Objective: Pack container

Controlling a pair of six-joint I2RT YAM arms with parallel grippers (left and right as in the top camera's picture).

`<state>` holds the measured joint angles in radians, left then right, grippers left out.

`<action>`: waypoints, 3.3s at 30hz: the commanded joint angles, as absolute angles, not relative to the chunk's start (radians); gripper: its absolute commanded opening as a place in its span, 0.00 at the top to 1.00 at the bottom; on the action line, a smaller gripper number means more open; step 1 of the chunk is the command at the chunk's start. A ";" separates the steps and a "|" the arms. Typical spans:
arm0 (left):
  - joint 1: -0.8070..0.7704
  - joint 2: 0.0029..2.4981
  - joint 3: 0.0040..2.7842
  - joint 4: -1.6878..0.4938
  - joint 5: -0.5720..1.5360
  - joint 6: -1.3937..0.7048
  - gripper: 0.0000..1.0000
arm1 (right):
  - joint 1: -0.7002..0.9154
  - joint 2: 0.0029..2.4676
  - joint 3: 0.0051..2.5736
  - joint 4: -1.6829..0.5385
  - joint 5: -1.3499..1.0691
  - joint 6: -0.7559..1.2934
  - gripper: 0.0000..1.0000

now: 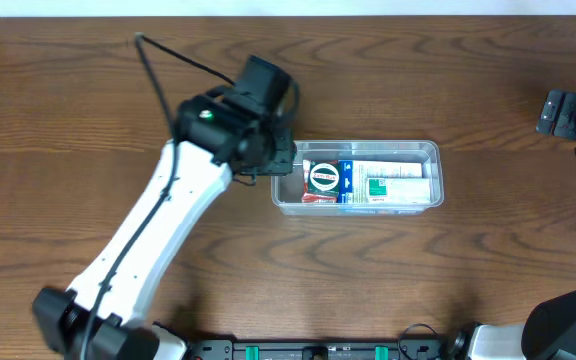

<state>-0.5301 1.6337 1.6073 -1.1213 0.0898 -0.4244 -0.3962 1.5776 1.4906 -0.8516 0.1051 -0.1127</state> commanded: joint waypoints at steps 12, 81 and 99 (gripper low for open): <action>-0.566 1.843 1.634 -1.085 0.010 -0.512 0.70 | -0.399 1.584 1.492 -0.854 0.104 -0.102 0.01; -0.629 1.876 1.650 -1.135 0.067 -0.484 0.27 | -0.399 1.584 1.492 -0.853 0.104 -0.102 0.01; -0.687 1.382 1.778 -1.386 0.067 -0.256 0.02 | -0.399 1.584 1.492 -0.853 0.104 -0.102 0.01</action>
<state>-0.6827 1.4372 1.7679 -1.3575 0.0719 -0.2863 -0.3962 1.5776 1.4906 -0.8516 0.1051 -0.1127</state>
